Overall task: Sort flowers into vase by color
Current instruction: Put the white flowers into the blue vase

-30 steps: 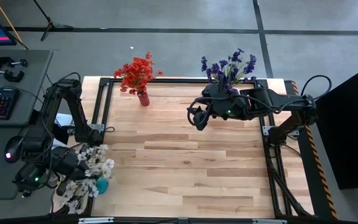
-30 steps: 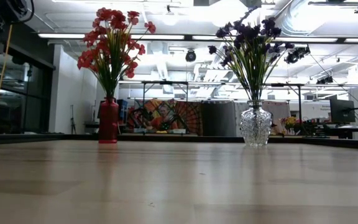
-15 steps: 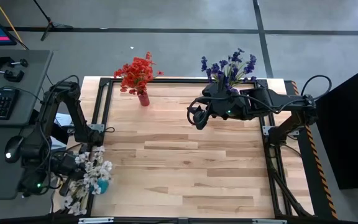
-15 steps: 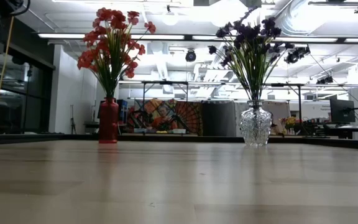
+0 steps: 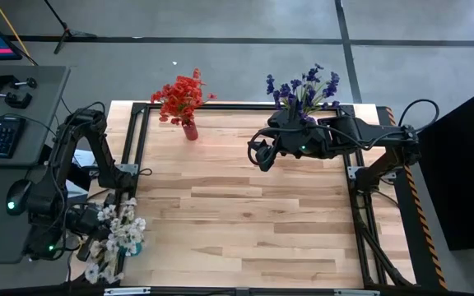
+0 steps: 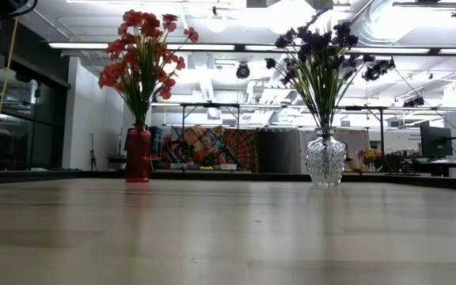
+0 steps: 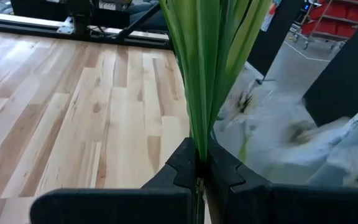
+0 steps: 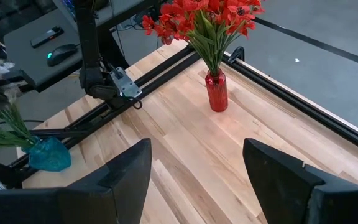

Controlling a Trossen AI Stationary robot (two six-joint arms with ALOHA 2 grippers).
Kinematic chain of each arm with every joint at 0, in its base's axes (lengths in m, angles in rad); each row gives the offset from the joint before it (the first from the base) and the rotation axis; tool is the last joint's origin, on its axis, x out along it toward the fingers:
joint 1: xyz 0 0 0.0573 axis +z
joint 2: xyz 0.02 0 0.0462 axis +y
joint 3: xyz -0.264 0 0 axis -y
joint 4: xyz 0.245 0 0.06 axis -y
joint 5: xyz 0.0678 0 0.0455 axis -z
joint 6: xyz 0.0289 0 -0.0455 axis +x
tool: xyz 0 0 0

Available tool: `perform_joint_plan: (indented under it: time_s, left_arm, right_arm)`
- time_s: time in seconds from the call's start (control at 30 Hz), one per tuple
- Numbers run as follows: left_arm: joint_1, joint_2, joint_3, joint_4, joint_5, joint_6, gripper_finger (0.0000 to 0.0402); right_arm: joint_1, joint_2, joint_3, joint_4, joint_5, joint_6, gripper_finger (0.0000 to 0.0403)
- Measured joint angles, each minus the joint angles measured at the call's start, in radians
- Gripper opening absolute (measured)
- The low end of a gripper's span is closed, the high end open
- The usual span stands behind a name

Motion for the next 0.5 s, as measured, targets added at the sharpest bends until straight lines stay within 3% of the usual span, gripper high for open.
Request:
perform_joint_plan:
  time_s: [0.5]
  left_arm:
    - [0.0, 0.001, -0.04, 0.002, 0.011, 0.033, 0.002]
  right_arm:
    - [0.0, 0.0, 0.0, 0.0, 0.001, 0.019, 0.0243]
